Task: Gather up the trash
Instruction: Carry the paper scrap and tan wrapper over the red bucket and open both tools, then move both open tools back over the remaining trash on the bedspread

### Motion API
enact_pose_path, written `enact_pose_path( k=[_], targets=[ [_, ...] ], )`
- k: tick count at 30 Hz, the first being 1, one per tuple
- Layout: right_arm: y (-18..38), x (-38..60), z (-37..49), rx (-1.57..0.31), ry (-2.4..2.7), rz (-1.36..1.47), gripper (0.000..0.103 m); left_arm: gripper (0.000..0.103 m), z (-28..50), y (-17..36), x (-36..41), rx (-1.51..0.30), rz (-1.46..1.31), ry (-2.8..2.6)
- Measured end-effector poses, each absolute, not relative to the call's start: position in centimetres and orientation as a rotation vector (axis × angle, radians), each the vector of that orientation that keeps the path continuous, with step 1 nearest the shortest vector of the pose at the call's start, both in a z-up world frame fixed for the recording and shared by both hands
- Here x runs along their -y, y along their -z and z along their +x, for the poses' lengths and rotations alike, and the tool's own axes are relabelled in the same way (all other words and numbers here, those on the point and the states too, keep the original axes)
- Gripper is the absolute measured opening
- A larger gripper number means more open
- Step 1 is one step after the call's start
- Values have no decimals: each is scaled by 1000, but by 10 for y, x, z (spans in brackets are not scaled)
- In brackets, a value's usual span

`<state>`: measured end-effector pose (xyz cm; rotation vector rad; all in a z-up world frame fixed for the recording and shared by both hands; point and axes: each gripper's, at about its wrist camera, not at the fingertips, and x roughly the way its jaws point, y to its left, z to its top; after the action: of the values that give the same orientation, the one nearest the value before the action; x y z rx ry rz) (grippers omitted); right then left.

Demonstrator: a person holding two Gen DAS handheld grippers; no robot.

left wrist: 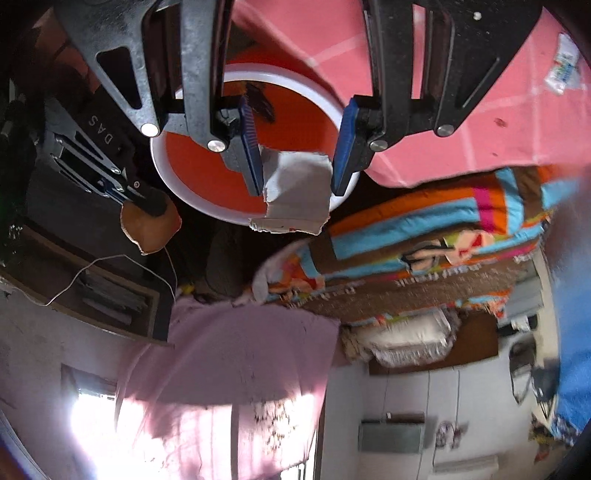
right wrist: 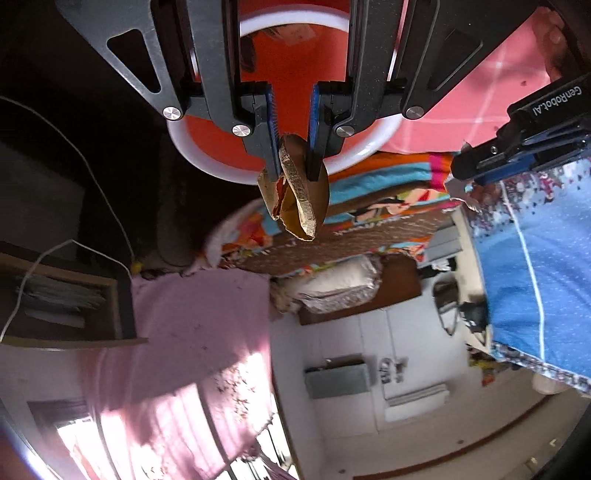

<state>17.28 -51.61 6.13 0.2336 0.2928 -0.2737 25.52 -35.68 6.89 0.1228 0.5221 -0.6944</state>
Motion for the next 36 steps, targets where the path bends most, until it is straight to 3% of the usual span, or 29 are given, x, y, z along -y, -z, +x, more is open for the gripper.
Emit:
enact_pose_path(
  k=[22,30,31,32,34,36],
  targets=[
    [-27,540,188,-512,304,273,13,45,293,-26,385,-821,47,686],
    [-22,542,193,-550,303,276,15,58,298,-26,376,-833,2,668],
    [-22,543,194,-552,302,276,20,59,298,-26,373,-832,-4,665],
    [-21,543,194,-553,302,277,32,61,298,-27,370,-828,-17,662],
    [-23,544,194,-542,297,284,42,64,297,-30,364,-818,-37,660],
    [-25,543,192,-527,293,286,45,69,295,-33,356,-799,-52,650]
  ],
)
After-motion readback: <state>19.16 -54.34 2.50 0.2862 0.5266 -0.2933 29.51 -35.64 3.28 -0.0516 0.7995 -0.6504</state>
